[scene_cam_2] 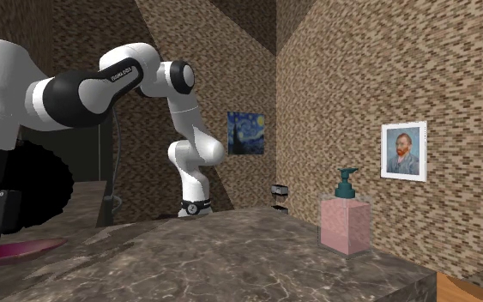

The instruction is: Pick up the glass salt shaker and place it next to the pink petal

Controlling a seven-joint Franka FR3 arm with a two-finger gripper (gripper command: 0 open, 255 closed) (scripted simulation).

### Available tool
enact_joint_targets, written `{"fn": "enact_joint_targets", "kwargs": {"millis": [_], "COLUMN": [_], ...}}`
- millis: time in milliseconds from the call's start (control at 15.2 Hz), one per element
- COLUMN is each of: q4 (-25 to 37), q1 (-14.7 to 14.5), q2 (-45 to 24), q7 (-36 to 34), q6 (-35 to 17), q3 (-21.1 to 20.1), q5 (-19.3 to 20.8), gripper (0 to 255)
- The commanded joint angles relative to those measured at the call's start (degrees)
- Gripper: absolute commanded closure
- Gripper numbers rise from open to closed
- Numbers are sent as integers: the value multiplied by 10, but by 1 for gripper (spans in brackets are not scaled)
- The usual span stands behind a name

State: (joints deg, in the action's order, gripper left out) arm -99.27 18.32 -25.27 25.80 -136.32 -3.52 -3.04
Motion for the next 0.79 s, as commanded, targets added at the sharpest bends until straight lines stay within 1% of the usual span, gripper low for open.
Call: {"fn": "enact_joint_targets", "kwargs": {"millis": [0, 198, 462, 726], "q4": [0, 0, 2, 2], "q1": [0, 0, 4, 4], "q2": [0, 0, 48, 48], "q7": [0, 0, 1, 1], "q6": [0, 0, 50, 50], "q3": [0, 0, 0, 0], "q5": [0, 0, -2, -2], "gripper": [0, 0, 0, 0]}}
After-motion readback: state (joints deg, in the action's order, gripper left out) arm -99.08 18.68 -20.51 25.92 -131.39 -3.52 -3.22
